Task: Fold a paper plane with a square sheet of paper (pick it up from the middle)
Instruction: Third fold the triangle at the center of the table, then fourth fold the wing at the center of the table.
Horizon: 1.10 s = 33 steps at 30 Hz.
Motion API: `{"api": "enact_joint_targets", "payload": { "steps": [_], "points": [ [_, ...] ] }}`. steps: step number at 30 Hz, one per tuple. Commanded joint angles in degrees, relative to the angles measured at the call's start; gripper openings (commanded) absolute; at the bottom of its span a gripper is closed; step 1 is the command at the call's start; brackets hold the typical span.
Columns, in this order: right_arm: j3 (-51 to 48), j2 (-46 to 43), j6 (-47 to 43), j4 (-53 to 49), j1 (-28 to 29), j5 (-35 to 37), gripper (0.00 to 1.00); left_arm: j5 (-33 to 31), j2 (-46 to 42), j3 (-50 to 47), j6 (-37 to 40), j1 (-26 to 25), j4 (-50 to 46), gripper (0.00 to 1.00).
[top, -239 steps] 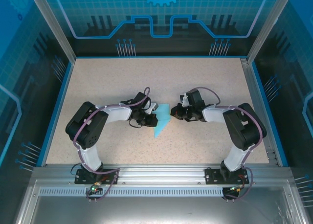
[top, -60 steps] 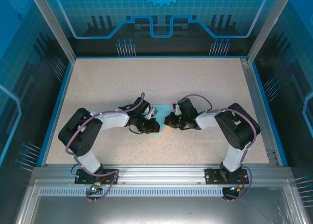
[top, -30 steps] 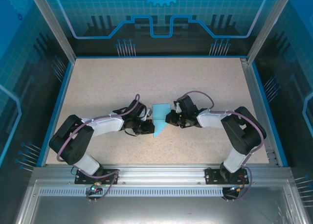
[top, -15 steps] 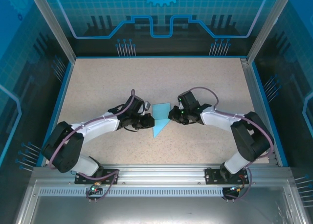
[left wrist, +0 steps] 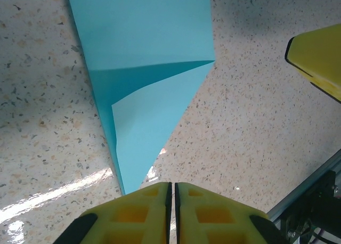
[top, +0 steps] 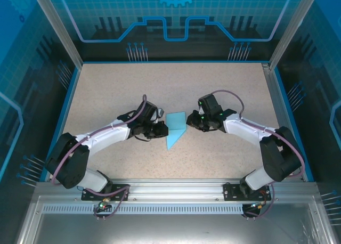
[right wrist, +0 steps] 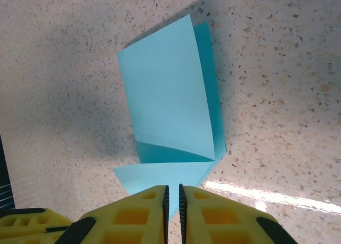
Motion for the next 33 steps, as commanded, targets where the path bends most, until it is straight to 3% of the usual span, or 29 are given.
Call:
{"api": "enact_joint_targets", "payload": {
  "steps": [1,9,12,14,18,22,25,30,33],
  "points": [
    [2.16,-0.56,-1.84,-3.09,-0.62,-0.24,0.19,-0.6,0.65,1.43,0.53,0.35,-0.42,0.14],
    [6.8,2.52,-7.76,-7.44,-4.3,-2.35,0.22,-2.12,5.19,8.38,-6.5,0.86,-4.79,0.13],
    [7.2,2.03,-6.72,-8.94,-4.23,-2.59,0.22,-4.59,4.78,12.01,-11.07,0.87,-9.93,0.13],
    [8.01,2.46,-4.3,-10.56,-4.6,-3.28,0.22,-4.94,3.46,13.17,-13.22,0.91,-9.79,0.18],
    [5.09,3.39,-1.88,-7.16,-4.53,-4.59,0.23,-4.66,7.23,17.61,-10.65,1.03,-12.24,0.17],
    [0.22,4.91,-2.51,2.57,-4.66,-5.93,0.29,-2.23,8.25,13.54,-9.14,0.76,-5.1,0.15],
    [1.36,6.63,-3.11,0.88,-4.54,-7.77,0.29,0.25,8.26,13.87,-8.88,0.45,-4.56,0.15],
    [-0.95,6.04,-2.86,4.88,-4.28,-10.16,0.38,-1.19,8.36,10.51,-9.66,-2.82,1.66,0.17],
    [0.35,7.84,-3.42,5.34,-5.16,-13.36,0.37,-1.91,10.33,10.68,-9.1,-4.34,2.42,0.16]
  ]
}}
